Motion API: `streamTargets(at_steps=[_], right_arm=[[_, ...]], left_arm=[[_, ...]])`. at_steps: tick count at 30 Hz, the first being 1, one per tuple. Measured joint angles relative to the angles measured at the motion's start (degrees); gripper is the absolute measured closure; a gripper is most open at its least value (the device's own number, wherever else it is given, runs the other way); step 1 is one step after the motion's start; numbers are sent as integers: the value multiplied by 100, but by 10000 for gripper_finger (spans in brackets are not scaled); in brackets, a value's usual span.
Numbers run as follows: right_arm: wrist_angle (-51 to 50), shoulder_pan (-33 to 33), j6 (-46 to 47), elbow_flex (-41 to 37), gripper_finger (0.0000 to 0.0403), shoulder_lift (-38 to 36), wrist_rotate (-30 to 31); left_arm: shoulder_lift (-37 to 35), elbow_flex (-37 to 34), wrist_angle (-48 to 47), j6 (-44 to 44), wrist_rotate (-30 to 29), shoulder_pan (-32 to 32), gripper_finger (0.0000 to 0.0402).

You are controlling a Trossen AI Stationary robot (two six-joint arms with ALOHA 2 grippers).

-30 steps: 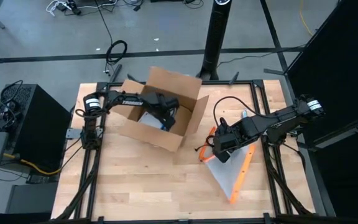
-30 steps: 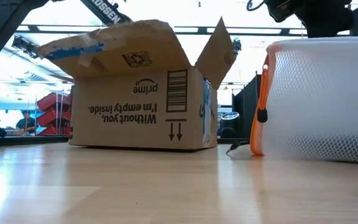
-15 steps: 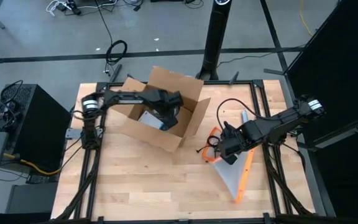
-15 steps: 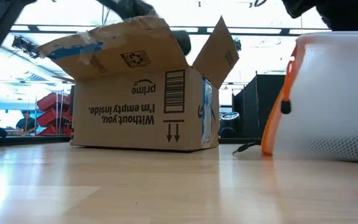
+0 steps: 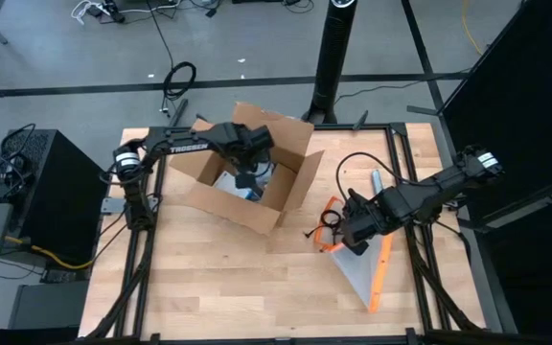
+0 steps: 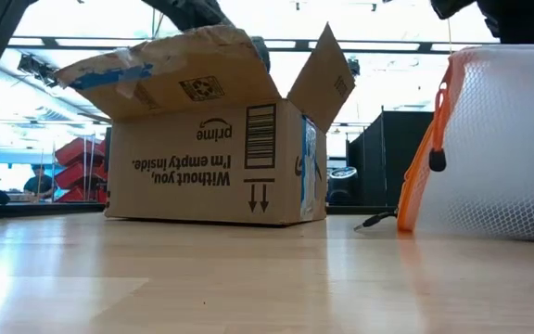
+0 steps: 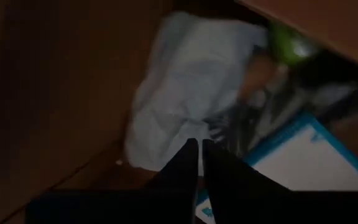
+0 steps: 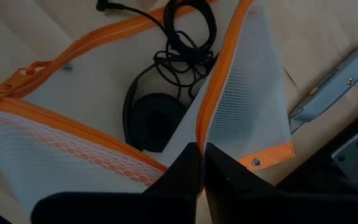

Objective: Unpack boxes
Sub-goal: Put the white shipping bag into the transparent zip bag

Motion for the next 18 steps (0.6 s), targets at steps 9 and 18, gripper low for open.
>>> streamTargets(at_steps=[9,18], right_arm=[[7,128,263,0,403,1,-2],[115,202,457,0,403,2,-113]], left_arm=[[-3,-1100,1357,150,259,187,252],[179,-1583,2350,-196,-42,153,175]])
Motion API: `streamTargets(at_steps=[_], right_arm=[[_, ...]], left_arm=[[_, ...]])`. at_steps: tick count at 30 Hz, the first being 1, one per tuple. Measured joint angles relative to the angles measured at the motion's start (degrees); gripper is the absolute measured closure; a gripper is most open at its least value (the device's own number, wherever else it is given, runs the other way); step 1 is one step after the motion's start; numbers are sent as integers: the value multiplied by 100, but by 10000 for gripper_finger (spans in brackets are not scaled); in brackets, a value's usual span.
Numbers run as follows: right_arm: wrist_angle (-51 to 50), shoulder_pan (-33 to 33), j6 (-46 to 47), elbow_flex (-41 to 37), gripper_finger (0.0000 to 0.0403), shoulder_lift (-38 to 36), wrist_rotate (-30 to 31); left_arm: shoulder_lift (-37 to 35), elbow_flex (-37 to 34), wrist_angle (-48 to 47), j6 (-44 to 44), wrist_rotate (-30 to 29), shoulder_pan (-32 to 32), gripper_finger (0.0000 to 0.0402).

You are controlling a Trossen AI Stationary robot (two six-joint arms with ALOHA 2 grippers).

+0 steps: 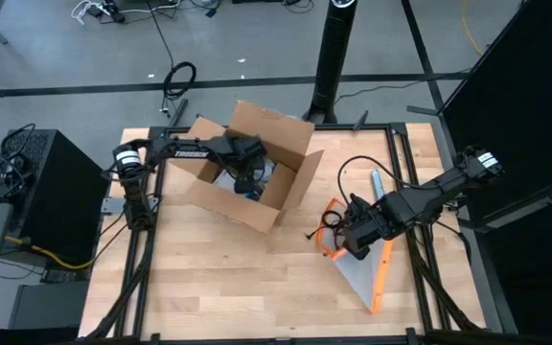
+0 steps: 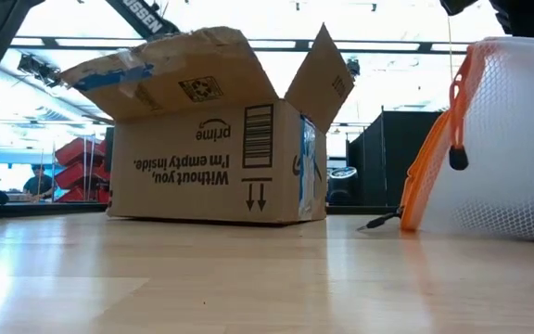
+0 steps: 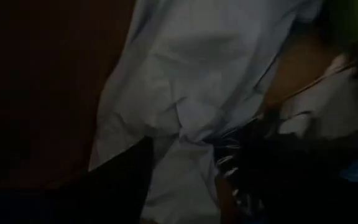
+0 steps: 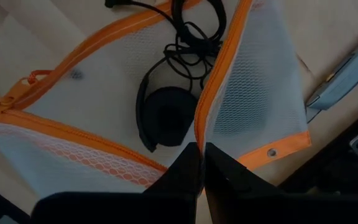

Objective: Unpack boxes
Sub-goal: Put the white shipping bag into the transparent zip bag

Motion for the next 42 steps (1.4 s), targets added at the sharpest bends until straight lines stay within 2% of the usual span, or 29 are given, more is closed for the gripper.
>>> streamTargets(at_steps=[11,14,18,19,22,25,42], right_arm=[[189,108,401,0,403,0,-33],[187,140,428,0,403,0,-40],[142,162,412,0,403,0,-33],[113,162,407,0,403,0,-33],[-31,162,390,0,403,0,-33],[-165,162,339,0,403,0,-20],[-213,156,-370,-2,403,-44,463]], left_arm=[[503,-445,870,-373,25,-62,157],[549,-454,996,-461,58,-123,221],[564,-458,1079,-565,-254,-207,352],[564,-458,1061,-656,-318,-217,370],[559,-356,840,-1059,-438,-240,372],[392,-118,165,-1266,-388,-277,373],[-637,1791,-1822,-1497,108,-318,401]])
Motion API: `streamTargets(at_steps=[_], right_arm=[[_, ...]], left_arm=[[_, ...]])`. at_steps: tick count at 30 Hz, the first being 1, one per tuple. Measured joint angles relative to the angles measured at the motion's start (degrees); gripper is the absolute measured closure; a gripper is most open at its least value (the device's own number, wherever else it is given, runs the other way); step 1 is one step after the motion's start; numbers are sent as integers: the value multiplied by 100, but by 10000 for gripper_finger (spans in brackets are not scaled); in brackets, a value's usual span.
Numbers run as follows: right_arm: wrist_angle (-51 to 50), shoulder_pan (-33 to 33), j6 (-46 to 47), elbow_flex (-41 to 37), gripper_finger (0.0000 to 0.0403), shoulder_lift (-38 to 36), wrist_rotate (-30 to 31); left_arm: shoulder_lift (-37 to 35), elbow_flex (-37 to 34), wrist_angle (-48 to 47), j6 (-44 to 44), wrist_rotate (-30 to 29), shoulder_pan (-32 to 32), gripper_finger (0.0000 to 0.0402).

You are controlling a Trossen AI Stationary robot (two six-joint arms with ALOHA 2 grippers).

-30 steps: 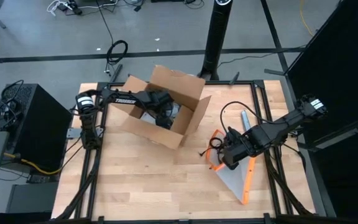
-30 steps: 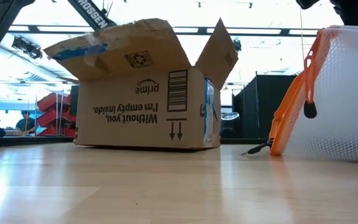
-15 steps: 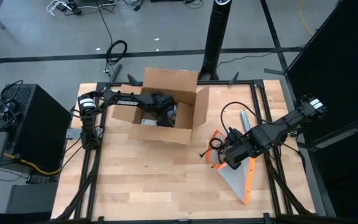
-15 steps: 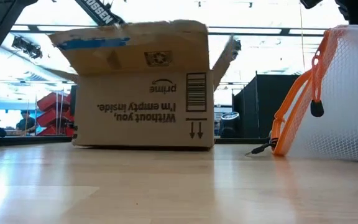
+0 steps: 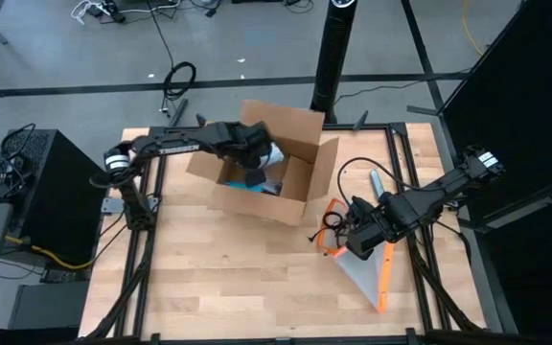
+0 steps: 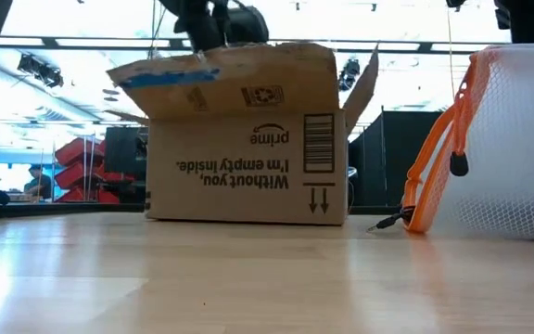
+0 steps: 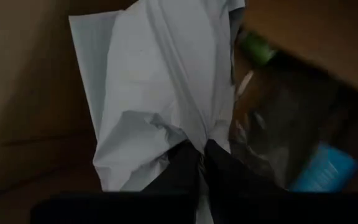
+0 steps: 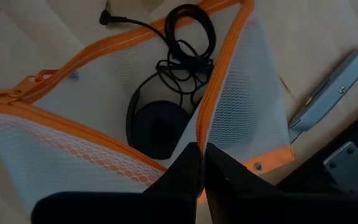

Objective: Unpack boxes
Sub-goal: Put the white shipping bag into the transparent zip bag

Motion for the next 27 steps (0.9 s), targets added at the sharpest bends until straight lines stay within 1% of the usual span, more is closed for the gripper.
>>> streamTargets(at_steps=[3,6,9,11,14,27], right_arm=[[-9,37,-2,0,403,-9,7],[-10,78,0,0,403,-9,126],[-1,116,22,0,403,-9,155],[6,160,23,38,403,-9,165],[69,308,6,201,403,-8,253],[1288,755,421,385,403,189,63]], left_arm=[[-112,166,-38,-142,256,8,401],[-275,396,-123,-273,338,2,401],[-480,620,-221,-420,636,11,401],[-618,734,-210,-541,1257,23,401],[-825,811,-117,-552,2830,-83,401],[-300,818,1010,-284,4049,-1977,401]])
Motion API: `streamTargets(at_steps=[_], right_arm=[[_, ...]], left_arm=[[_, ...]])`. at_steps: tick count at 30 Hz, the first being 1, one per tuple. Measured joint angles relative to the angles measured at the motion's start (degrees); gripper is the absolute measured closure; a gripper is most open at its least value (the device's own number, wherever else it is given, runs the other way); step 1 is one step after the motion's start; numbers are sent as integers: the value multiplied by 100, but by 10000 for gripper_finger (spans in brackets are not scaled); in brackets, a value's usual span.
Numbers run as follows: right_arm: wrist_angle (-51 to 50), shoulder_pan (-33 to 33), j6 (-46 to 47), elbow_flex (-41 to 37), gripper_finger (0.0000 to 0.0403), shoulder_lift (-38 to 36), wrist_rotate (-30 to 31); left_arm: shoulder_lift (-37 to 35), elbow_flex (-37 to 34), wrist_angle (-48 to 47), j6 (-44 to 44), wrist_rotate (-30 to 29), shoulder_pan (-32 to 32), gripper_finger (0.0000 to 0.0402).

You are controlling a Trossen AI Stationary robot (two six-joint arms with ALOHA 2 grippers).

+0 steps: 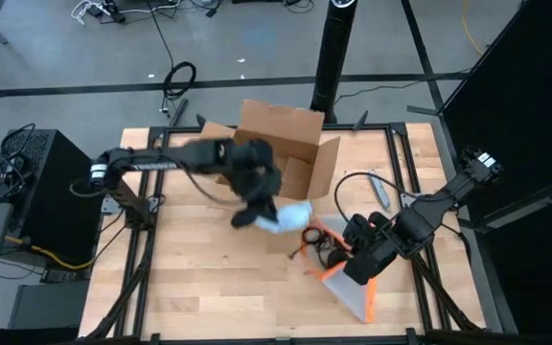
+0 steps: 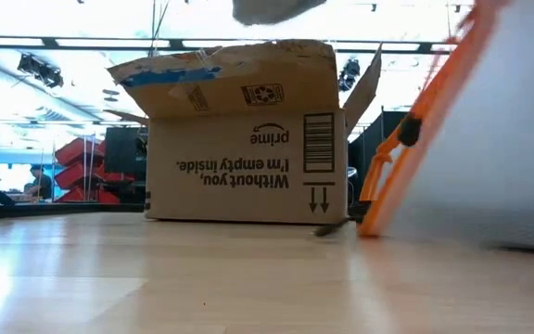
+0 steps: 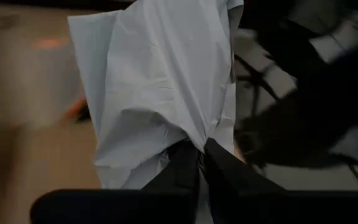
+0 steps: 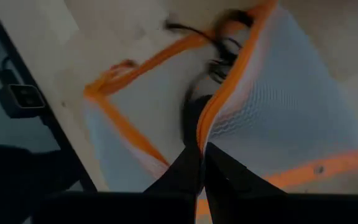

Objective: Unpack boxes
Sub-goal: Put the white shipping bag into the transparent zip bag

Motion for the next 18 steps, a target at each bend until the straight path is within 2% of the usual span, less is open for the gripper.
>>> streamTargets(at_steps=[4,8,11,16,18], right_arm=[[311,67,78,25,403,90,-113],[452,70,73,24,403,145,-179],[459,40,56,23,403,152,-179],[461,19,72,23,403,152,-110],[461,19,96,23,403,152,-83]], left_arm=[[336,1,334,34,144,-538,401],[902,-1,557,3,-419,-873,401],[1368,-1,1030,-149,-780,-933,401],[2156,-1,2154,-729,-896,-937,401],[2304,46,2462,-846,-1039,-936,385]])
